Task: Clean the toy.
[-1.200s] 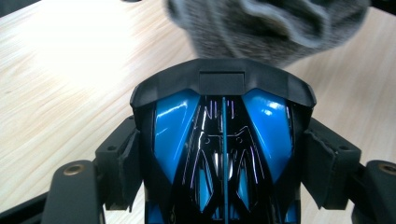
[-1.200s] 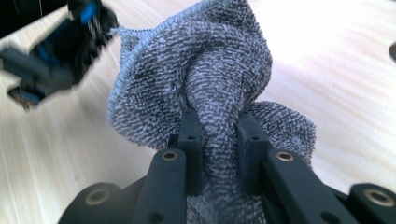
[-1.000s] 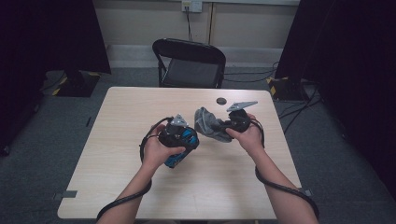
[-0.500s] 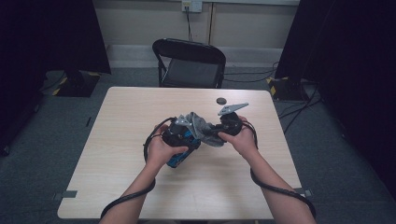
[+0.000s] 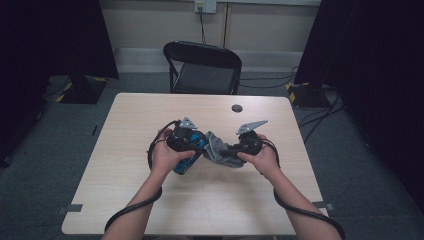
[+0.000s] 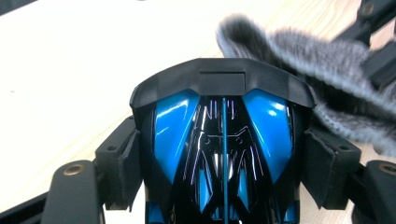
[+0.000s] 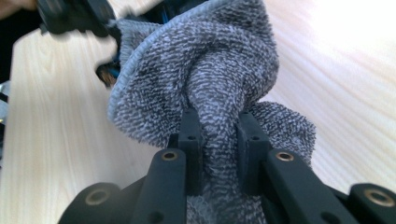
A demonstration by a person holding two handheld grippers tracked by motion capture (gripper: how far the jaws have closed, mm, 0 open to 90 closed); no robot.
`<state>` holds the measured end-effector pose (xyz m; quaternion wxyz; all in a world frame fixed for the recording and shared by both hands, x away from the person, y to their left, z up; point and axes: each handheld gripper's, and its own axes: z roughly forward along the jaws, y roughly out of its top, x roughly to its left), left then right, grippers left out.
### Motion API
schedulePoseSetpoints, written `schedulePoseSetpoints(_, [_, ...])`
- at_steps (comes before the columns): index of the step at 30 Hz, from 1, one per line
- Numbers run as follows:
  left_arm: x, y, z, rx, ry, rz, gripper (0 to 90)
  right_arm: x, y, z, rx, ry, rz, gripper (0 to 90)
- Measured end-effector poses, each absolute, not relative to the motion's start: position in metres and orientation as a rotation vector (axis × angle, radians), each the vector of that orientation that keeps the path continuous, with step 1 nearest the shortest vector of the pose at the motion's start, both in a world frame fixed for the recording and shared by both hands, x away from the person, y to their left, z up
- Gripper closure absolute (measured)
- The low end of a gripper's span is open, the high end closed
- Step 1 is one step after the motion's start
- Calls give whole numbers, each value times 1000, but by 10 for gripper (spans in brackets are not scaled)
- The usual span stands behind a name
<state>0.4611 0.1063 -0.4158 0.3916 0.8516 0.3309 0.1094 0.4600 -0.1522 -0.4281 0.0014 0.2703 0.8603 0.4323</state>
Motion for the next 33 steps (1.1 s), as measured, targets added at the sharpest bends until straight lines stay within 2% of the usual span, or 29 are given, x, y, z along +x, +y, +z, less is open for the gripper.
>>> schedulePoseSetpoints(12, [454,105,-406,2161,805,273,255,470,-174,-427,977,2580,1330,757])
schedulePoseSetpoints(20, [454,90,-408,2170,774,244,255,470,-156,-414,900,2592,1371,757])
schedulePoseSetpoints(33, [456,88,-409,2175,784,237,255,466,-141,-423,861,2646,1341,758])
